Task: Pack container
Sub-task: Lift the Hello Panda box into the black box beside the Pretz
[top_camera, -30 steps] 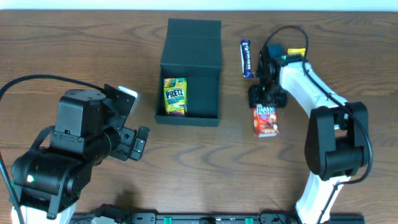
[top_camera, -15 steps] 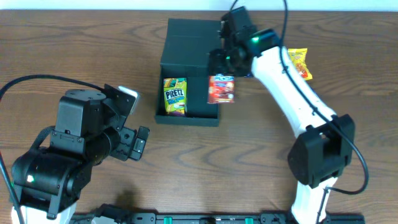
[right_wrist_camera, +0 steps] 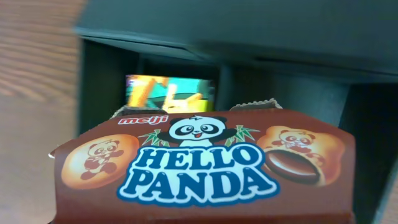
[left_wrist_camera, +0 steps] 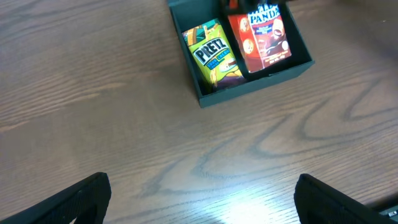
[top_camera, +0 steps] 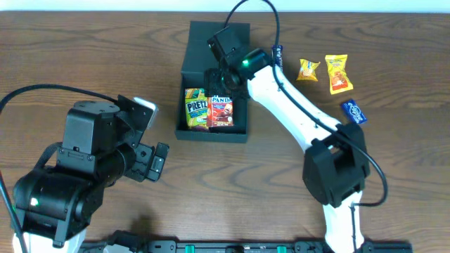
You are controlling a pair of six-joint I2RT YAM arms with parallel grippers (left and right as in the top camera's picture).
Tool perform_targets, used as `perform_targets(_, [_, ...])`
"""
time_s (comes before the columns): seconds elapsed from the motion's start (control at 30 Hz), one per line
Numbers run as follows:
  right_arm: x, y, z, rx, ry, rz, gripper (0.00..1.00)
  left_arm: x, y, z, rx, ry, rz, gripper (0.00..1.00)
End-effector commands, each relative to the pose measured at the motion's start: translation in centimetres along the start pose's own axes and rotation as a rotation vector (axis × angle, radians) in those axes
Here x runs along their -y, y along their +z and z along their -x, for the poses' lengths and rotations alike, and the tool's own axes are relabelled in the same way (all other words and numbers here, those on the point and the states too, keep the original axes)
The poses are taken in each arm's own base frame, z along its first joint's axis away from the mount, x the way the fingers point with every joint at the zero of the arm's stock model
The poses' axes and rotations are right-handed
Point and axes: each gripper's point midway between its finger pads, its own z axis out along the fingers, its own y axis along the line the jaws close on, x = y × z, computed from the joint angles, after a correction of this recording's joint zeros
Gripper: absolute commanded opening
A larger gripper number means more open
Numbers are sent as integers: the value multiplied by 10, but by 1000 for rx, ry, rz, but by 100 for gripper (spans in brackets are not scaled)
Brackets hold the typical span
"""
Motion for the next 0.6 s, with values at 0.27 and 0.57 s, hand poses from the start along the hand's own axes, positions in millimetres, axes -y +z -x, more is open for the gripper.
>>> perform_targets(0.27, [9,21,3,20,15,-71,72,0,0,-1,-3,8,-7,95])
perform_targets(0.57, [7,17,3,14,14,-61,98,0,0,-1,-3,8,-7,95])
